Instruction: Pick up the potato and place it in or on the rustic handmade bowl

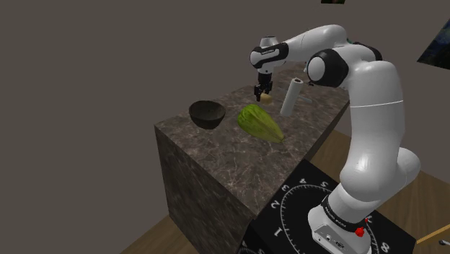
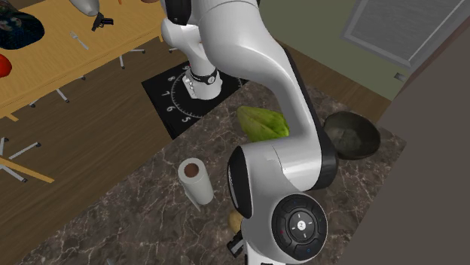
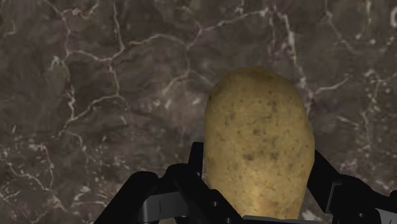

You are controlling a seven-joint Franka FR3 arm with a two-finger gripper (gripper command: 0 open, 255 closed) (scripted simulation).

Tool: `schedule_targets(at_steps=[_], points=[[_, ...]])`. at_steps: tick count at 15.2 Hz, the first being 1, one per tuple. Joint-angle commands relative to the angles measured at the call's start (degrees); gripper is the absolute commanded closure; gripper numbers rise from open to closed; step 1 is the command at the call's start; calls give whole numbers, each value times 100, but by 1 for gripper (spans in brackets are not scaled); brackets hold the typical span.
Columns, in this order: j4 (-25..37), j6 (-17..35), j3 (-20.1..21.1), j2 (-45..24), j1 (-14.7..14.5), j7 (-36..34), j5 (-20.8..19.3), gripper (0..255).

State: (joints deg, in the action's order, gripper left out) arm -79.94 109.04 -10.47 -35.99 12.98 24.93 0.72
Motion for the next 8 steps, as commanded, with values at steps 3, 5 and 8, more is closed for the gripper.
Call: schedule_targets(at_steps=[3, 5, 8], points=[[161, -246, -10, 86, 2, 11, -11, 255], [248, -375, -14, 129, 2, 16, -16, 255], [392, -574, -21, 184, 4, 24, -23, 255]])
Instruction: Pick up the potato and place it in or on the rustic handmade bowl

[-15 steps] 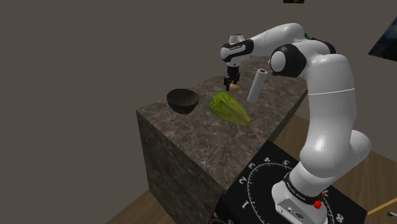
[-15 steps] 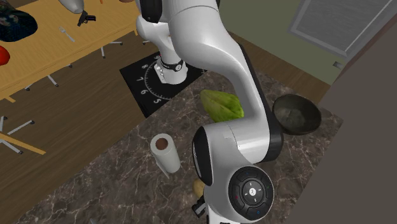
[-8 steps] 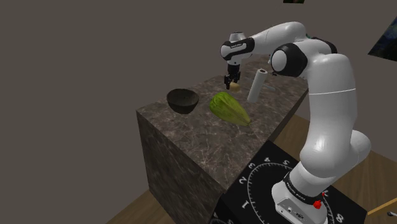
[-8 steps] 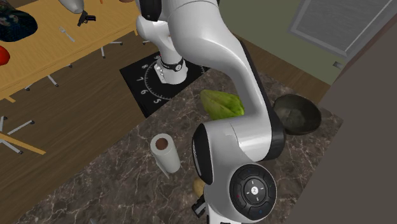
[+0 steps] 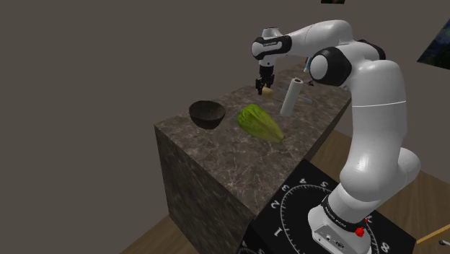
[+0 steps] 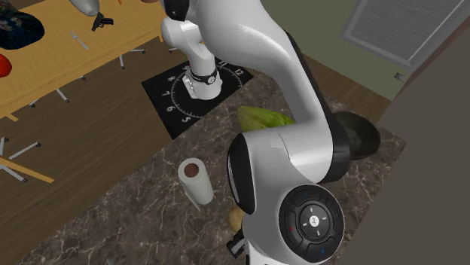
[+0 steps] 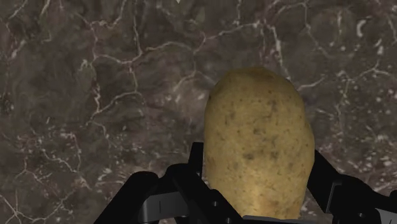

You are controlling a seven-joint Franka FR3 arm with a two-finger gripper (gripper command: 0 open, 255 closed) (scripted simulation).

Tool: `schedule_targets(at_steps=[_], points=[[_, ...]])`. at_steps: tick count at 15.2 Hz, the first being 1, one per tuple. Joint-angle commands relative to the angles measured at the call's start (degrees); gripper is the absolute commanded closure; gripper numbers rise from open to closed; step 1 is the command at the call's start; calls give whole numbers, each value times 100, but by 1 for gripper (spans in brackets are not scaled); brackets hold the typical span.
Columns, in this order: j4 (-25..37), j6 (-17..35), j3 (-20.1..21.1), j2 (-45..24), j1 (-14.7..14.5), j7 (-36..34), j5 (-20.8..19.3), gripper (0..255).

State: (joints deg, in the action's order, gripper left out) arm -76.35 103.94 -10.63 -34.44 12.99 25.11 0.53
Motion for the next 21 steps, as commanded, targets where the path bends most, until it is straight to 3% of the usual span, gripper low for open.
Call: schedule_targets(at_steps=[1, 21], points=[[86, -131, -6, 44, 3, 9, -6, 255], [1702, -1699, -27, 3, 86, 93, 1, 255]])
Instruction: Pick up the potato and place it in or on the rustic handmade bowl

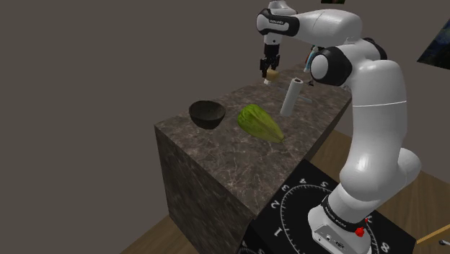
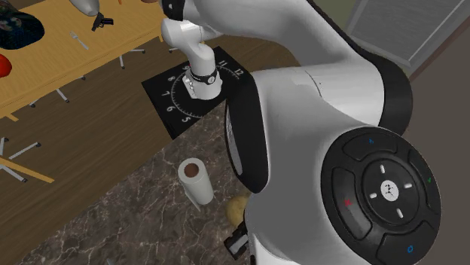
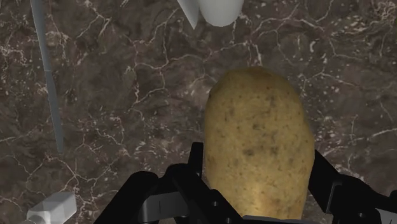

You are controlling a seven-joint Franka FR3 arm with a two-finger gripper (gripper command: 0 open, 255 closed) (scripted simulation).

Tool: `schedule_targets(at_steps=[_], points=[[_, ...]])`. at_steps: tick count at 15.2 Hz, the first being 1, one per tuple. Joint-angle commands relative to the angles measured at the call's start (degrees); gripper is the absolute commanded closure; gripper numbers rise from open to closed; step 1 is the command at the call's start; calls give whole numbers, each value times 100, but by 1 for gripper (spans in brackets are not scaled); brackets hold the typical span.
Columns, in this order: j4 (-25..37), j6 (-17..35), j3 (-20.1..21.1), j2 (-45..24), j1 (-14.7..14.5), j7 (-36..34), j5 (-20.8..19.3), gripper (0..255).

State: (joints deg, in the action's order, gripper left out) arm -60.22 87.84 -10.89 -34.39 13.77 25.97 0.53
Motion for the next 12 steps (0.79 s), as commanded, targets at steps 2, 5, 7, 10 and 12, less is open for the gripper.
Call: schedule_targets(at_steps=[2, 5, 7, 10, 12], points=[[-84, -58, 16, 132, -98, -100, -19, 255], [-649, 122, 84, 495, -408, -439, -71, 255], [-941, 207, 138, 687, -603, -671, -98, 255], [-1280, 296, 232, 917, -880, -1023, -129, 255], [-1451, 336, 300, 1035, -1058, -1260, -142, 255]])
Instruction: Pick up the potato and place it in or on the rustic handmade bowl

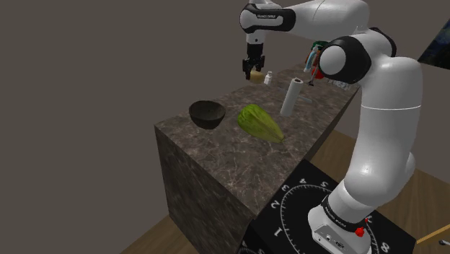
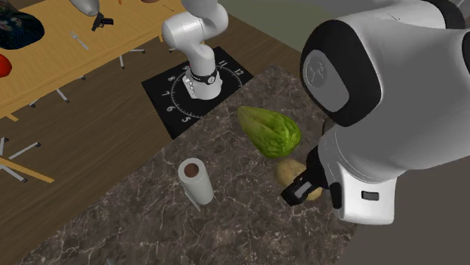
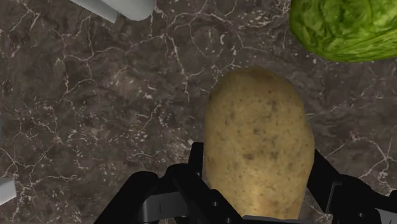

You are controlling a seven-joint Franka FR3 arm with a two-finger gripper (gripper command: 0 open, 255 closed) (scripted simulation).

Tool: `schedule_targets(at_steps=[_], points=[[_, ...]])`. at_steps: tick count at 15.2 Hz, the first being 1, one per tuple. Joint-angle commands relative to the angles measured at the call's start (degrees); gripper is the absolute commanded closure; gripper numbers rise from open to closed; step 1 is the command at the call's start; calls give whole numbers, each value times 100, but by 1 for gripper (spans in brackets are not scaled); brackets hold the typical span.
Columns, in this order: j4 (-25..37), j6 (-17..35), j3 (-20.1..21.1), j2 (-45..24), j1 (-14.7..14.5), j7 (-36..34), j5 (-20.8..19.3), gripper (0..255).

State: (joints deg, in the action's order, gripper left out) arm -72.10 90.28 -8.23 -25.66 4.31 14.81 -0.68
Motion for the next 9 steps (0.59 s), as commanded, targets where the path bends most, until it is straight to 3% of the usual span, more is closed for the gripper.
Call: schedule_targets(at_steps=[1, 9], points=[[-332, 107, 68, 211, -201, -263, -25, 255], [-562, 122, 373, 383, -871, -1217, -30, 255]])
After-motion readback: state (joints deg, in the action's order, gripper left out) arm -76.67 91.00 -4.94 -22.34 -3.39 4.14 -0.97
